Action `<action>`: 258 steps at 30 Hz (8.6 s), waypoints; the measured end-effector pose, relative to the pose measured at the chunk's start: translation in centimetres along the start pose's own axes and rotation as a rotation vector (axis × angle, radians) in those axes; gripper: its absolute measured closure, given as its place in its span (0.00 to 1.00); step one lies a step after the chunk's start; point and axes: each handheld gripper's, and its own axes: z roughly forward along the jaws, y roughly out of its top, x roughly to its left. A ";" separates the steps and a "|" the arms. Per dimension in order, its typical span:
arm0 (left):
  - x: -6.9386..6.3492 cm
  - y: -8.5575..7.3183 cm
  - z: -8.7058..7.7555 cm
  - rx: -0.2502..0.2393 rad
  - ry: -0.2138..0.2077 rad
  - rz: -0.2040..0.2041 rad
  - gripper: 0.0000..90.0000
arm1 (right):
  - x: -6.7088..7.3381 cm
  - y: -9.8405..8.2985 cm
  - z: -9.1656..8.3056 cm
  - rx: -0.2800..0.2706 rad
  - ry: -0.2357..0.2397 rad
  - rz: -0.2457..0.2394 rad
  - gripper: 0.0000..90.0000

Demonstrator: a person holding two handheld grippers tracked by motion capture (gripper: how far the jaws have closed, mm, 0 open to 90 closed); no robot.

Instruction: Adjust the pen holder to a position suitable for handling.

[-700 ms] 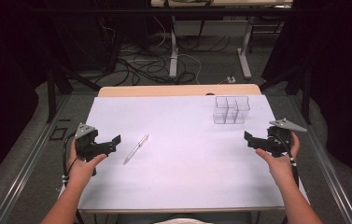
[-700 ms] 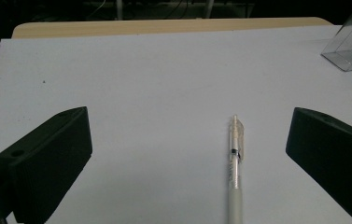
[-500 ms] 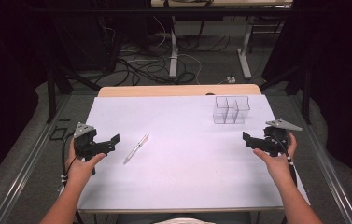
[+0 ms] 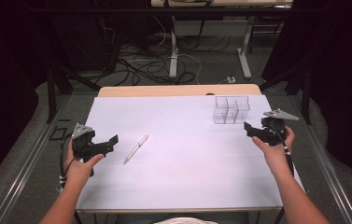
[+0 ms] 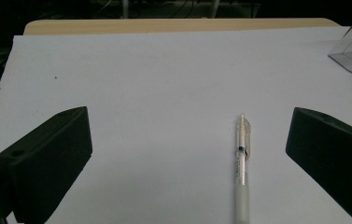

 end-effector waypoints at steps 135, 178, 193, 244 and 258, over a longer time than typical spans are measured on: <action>0.5 -0.3 -0.2 0.014 0.039 -0.009 0.02 | 11.0 4.9 9.6 0.360 0.043 0.162 0.97; 0.4 -0.4 -0.1 0.017 0.039 -0.003 0.02 | 12.4 4.5 9.3 0.399 0.160 0.194 0.95; 0.3 -0.4 0.0 0.025 0.040 -0.001 0.02 | 11.9 5.0 8.3 0.377 0.220 0.166 0.80; -1.6 -0.7 1.4 0.102 0.014 0.052 0.11 | 5.3 -0.1 1.8 0.025 0.176 -0.114 0.18; -2.3 -0.7 2.2 0.170 -0.006 0.083 0.18 | 3.3 -2.9 0.9 0.012 0.145 -0.088 0.17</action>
